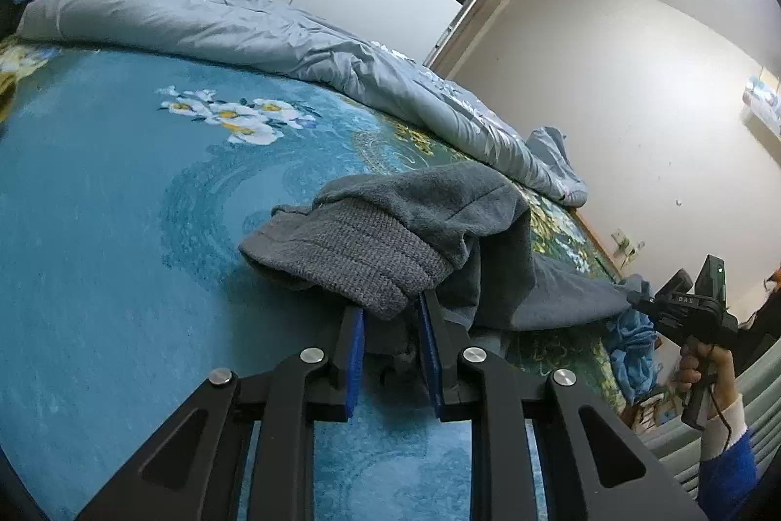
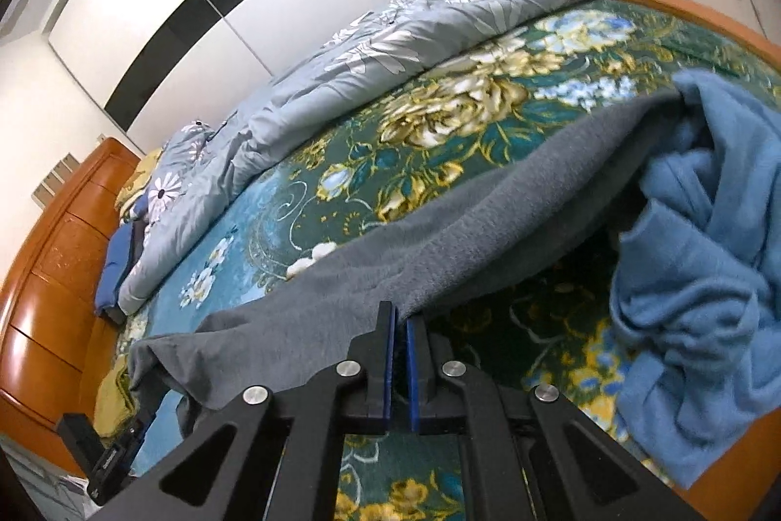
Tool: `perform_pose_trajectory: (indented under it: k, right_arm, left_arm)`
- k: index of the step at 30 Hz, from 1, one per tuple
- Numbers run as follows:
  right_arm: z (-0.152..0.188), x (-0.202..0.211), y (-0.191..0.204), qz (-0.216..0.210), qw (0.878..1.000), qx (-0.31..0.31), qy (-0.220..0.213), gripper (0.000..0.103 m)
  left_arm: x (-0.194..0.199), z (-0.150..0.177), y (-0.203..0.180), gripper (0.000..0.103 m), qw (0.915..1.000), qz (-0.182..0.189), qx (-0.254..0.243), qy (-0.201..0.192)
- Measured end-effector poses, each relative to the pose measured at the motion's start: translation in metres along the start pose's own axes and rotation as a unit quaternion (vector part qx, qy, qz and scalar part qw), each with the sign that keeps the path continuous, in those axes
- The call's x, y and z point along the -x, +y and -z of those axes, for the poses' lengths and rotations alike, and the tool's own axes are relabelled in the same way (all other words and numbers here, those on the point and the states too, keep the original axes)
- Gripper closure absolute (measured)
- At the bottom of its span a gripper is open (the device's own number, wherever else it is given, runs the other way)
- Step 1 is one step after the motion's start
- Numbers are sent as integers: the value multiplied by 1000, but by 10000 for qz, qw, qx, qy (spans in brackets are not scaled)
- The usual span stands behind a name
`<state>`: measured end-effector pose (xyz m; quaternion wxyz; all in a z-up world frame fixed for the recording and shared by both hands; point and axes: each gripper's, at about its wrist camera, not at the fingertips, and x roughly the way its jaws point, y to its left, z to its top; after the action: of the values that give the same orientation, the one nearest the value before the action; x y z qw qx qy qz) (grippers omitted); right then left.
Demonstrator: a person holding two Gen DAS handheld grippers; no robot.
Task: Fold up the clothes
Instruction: 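Grasp the grey sweatshirt cuff with the left gripper while the right gripper holds its edge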
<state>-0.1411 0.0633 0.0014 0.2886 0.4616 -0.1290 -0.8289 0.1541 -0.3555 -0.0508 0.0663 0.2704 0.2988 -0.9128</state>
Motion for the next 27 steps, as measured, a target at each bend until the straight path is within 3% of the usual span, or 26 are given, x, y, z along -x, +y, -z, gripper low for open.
perform_pose_trajectory:
  k: [2,6,12,22,23,27]
  right_arm:
    - [4,-1,-3,9,10000,12,61,98]
    - [9,-7,-9,50,9998,77,173,98]
    - [18,-22,-18,192,9990,220,351,98]
    - [18,-38,-25,178,9986,249,433,98]
    - [17,-38,-25,169,9987,238,425,98]
    - [15,-35,-23,115,9990,222,364,98]
  left_arm:
    - [-3,-3,1,77,10000,-61,-33,24]
    - [-7,-9,7,59,9999,-149,-14,25]
    - [-7,-15,10,52,9999,-44,-142,-51]
    - [-17,-29,-7,52,9974,62,-712,-106]
    - [-19,-30,-9,53,9972,62,-732,-125]
    - [-21,-36,-16,87,9969,-98,-764,-180]
